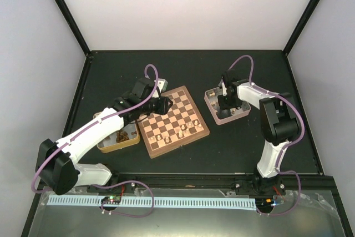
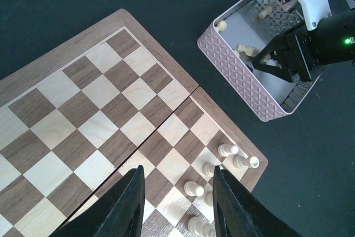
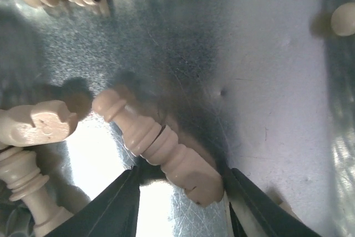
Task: Set up the chess pieces on the board
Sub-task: Pick up the chess piece from the storage box.
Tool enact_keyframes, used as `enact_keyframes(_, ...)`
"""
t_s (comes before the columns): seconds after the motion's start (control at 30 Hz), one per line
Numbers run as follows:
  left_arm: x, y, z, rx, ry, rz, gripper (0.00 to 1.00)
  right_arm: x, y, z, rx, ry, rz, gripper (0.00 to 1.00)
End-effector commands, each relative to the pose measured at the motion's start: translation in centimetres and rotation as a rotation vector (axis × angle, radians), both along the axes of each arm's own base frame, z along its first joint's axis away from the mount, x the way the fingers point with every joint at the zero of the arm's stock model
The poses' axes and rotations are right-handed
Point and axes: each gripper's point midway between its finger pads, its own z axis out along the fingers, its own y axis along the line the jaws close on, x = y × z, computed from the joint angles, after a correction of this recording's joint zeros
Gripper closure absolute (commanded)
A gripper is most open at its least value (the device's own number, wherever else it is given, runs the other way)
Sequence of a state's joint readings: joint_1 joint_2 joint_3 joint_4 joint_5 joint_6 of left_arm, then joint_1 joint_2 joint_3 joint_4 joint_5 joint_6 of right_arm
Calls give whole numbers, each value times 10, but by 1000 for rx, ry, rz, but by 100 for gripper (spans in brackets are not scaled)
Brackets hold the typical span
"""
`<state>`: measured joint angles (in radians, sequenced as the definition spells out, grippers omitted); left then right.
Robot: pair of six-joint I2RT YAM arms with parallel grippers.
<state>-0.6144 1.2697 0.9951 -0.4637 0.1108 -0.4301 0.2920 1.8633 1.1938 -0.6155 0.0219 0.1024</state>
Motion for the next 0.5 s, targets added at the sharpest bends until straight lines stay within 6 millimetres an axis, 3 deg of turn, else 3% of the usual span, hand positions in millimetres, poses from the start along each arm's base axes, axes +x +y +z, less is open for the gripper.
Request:
enact_keyframes(0.0, 1, -1, 8, -22, -11, -5, 65, 0, -1, -7, 2, 26, -4, 60)
enact_keyframes(0.1, 1, -1, 8, -22, -12, -5, 65, -1, 1, -5, 15, 37, -14, 61)
enact_keyframes(0.3, 2, -2, 6, -24, -5, -6, 65, 12, 2, 1, 8, -1, -15, 52)
enact_keyframes(0.47, 3, -3, 6, -30, -3, -8, 65, 21, 4, -7, -8, 17, 3, 55)
